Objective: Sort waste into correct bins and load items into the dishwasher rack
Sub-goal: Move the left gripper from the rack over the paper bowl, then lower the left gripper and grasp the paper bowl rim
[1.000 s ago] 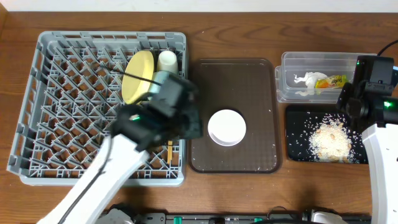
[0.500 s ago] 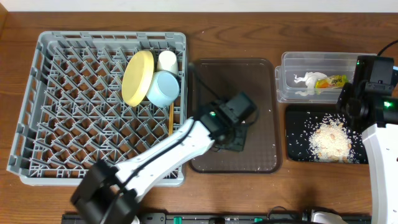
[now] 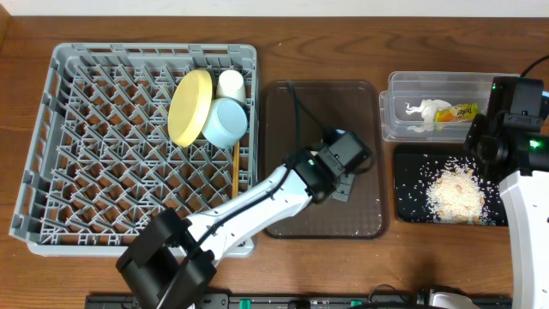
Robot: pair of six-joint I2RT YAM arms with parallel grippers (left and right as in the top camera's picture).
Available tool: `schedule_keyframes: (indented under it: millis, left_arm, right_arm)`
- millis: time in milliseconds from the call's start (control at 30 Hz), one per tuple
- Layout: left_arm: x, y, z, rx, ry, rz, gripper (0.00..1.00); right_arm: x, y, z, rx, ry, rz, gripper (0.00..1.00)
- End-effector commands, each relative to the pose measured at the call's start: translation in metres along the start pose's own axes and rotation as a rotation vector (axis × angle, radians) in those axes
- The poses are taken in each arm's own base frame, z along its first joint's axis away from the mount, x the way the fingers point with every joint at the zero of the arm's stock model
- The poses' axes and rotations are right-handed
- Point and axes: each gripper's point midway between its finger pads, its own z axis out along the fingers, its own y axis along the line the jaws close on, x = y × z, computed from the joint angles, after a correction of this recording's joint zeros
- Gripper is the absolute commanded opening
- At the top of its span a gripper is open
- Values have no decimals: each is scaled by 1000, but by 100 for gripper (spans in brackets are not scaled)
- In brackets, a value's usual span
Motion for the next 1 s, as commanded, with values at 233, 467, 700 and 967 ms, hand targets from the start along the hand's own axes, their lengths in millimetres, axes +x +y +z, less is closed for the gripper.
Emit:
schedule_keyframes:
  millis: [233,467,700,967]
  left_arm:
    - [5,-3,21,-102,-39,157,33]
    - [16,3,40,-128,10,165,33]
    - [23,7,48,-145,38,169,30]
    - [26,6,48,-147,46,176,29]
  right_arm:
    - [-3,-9,-3,27,-15,18,99]
    - [-3,-9,-3,27,-15,18,99]
    - [-3,-9,-3,27,-15,18,99]
    - [-3,-9,-3,27,-15,18,99]
